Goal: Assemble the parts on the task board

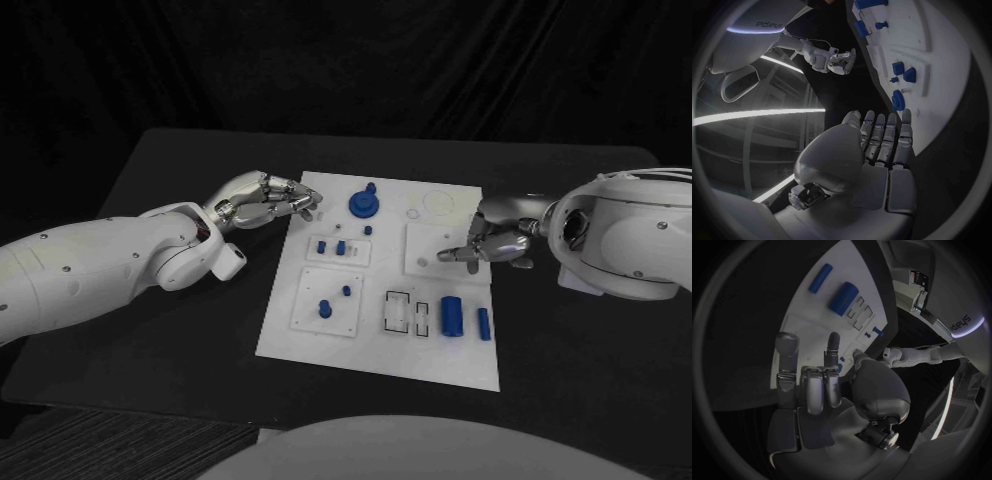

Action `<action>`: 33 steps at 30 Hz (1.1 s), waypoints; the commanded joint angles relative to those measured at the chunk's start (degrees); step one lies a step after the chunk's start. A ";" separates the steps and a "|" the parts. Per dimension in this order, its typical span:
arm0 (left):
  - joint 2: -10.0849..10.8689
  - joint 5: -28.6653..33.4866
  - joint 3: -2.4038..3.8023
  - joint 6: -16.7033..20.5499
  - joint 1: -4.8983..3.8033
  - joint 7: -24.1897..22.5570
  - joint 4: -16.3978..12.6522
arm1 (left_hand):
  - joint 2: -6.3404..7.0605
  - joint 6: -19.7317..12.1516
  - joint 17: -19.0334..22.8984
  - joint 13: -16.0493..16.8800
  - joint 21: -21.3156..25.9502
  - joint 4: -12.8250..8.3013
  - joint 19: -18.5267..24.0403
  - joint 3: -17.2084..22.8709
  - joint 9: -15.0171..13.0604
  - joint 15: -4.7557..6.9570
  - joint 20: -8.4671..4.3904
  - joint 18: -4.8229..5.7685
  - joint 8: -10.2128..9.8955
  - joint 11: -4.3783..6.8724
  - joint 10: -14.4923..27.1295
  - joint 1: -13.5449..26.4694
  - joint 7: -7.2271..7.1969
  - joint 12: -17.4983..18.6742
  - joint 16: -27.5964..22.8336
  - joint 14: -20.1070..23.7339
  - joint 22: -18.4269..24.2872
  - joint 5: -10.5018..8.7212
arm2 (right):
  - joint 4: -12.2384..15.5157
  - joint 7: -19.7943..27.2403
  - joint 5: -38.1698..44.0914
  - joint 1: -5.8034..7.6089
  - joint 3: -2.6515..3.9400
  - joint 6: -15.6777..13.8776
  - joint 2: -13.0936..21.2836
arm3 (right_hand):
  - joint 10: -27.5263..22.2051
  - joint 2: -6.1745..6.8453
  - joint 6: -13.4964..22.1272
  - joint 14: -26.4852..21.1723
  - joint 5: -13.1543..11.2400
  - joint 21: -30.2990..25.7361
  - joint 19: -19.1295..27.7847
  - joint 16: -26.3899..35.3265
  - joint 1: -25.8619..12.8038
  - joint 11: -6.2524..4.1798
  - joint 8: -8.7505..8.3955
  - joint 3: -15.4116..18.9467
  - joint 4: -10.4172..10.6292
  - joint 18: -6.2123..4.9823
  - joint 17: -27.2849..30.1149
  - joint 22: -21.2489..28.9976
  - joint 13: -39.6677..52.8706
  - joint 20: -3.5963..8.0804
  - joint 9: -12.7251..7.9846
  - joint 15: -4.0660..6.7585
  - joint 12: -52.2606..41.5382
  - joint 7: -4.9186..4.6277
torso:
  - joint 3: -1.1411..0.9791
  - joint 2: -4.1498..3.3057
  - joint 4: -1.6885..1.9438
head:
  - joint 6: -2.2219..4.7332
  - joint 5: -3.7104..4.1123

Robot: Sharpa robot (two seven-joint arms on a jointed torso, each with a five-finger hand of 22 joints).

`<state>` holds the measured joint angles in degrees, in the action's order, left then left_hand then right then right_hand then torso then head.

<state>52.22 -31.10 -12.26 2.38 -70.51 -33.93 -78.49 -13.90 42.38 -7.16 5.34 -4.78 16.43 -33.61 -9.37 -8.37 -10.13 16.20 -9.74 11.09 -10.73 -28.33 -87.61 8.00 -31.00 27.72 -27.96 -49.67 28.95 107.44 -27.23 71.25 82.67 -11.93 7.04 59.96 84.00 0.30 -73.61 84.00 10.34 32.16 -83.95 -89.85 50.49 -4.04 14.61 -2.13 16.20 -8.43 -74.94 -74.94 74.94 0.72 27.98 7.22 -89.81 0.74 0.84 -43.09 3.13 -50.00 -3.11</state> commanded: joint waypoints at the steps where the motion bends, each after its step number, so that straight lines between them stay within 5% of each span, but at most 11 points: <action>1: -0.17 0.33 0.05 0.26 0.06 -1.03 -0.04 | 0.33 -0.01 0.07 -0.04 -0.38 0.02 -0.35 0.32 0.04 -0.12 0.07 -0.23 0.36 -0.18 -0.05 -0.05 0.31 -0.09 0.38 0.12 -0.06 0.22 | 0.26 -8.40 -8.94 0.08 0.02 9.25 0.14 | 6.00 0.08 -0.43 6.00 0.18 -0.60 -2.87 -0.15 0.91 -0.58 -0.58 0.14 -0.42 0.68 -15.06 -4.87 15.06 0.34 -0.40 0.34 -0.19 -0.06 | -0.13 -0.11 0.24 | 0.00 0.33; 14: -0.49 0.33 0.05 0.14 0.06 -1.04 0.20 | 0.35 0.01 0.07 -0.04 -0.41 0.01 -0.40 0.37 0.04 -0.13 0.08 -0.24 0.38 -0.20 -0.09 -0.04 0.31 -0.11 0.40 0.09 -0.06 0.23 | 0.80 -9.74 -10.71 -1.81 0.00 6.25 0.59 | 6.00 1.38 1.19 5.13 -0.34 -3.65 -2.50 2.19 3.68 0.18 -5.28 1.02 -2.94 0.29 -10.59 -4.05 15.06 0.05 -3.99 -0.14 -0.19 -1.11 | -0.01 0.11 0.20 | 0.00 0.67; 26: -0.79 0.33 0.05 -0.13 0.06 -0.98 0.52 | 0.37 0.00 0.08 -0.04 -0.45 0.01 -0.46 0.45 0.06 -0.15 0.10 -0.23 0.39 -0.24 -0.12 -0.03 0.31 -0.13 0.42 0.08 -0.06 0.24 | 1.16 -9.51 -11.74 -3.10 0.00 2.11 -0.05 | 6.00 1.35 2.42 4.96 -2.49 -3.88 -2.40 2.76 3.07 0.78 -7.31 1.84 -2.55 0.27 -9.43 -3.99 15.06 -0.34 -5.74 -0.61 -0.19 -1.82 | -0.12 0.14 0.14 | 0.00 1.04; 33: -0.89 0.33 0.05 -0.25 0.06 -0.95 0.33 | 0.37 -0.02 0.06 -0.04 -0.49 0.01 -0.52 0.55 0.07 -0.22 0.12 -0.22 0.39 -0.29 -0.14 -0.01 0.33 -0.14 0.52 -0.08 -0.07 0.25 | 0.45 -9.71 -12.02 -4.49 0.00 3.70 -0.61 | 6.00 1.25 2.47 5.10 -3.44 -3.18 -2.50 2.38 3.34 0.87 -7.67 1.90 -2.66 0.34 -10.11 -4.11 15.06 -0.42 -6.15 -0.68 -0.19 -1.93 | -0.13 0.11 0.16 | 0.00 0.89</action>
<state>51.44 -31.10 -12.26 2.38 -70.50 -33.97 -77.96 -13.90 42.38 -7.16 5.34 -4.99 16.44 -33.82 -9.05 -8.38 -10.13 16.41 -9.75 11.09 -10.73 -28.33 -87.61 8.00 -31.00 27.94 -27.96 -49.66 28.95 107.99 -35.77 59.93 78.45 -11.91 10.82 59.37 83.99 1.65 -71.34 83.95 7.02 28.68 -83.95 -87.22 53.85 -3.60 7.14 -0.52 13.63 -8.45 -74.93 -74.92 74.92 0.72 21.86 6.84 -89.80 -1.10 0.70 -42.97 3.26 -50.00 -2.08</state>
